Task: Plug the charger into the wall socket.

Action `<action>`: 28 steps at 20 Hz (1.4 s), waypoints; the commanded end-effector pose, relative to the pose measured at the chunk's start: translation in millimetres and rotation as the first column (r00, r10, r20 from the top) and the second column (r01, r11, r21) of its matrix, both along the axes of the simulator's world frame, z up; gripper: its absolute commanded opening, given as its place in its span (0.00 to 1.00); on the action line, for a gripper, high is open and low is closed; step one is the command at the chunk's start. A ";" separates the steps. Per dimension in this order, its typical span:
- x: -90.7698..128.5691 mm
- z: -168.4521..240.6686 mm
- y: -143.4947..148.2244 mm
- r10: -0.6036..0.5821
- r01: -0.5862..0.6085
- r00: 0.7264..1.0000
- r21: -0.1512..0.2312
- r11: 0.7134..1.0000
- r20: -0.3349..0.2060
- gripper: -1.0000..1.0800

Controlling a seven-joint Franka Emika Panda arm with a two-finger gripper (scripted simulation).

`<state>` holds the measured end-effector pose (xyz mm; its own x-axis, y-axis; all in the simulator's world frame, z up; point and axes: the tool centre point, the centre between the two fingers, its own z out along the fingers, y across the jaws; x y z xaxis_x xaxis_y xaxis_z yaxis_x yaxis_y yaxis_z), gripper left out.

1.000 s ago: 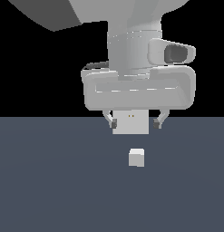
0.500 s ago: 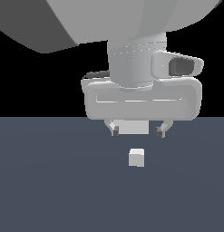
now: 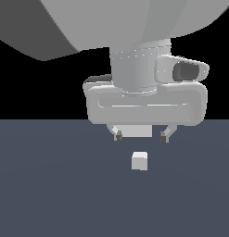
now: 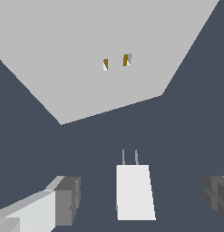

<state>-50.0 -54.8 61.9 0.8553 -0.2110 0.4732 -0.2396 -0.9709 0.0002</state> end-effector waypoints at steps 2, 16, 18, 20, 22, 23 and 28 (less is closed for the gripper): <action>-0.1 -1.2 0.0 0.000 0.000 1.000 0.000 1.000 0.000 0.96; -0.7 -46.3 0.2 0.000 0.000 1.000 0.002 1.000 0.000 0.96; -0.6 -49.2 0.2 0.000 0.000 1.000 0.001 1.000 0.000 0.96; -0.6 -50.2 0.2 0.000 0.000 1.000 0.001 1.000 0.000 0.96; -0.6 -50.2 0.2 0.000 0.000 1.000 0.001 1.000 0.000 0.00; -0.6 -50.2 0.2 0.000 0.000 1.000 0.001 1.000 0.000 0.00; -0.6 -50.2 0.2 0.000 0.000 1.000 0.001 1.000 0.000 0.00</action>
<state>-51.5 -56.8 12.5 0.8547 -0.2146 0.4727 -0.2436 -0.9699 0.0000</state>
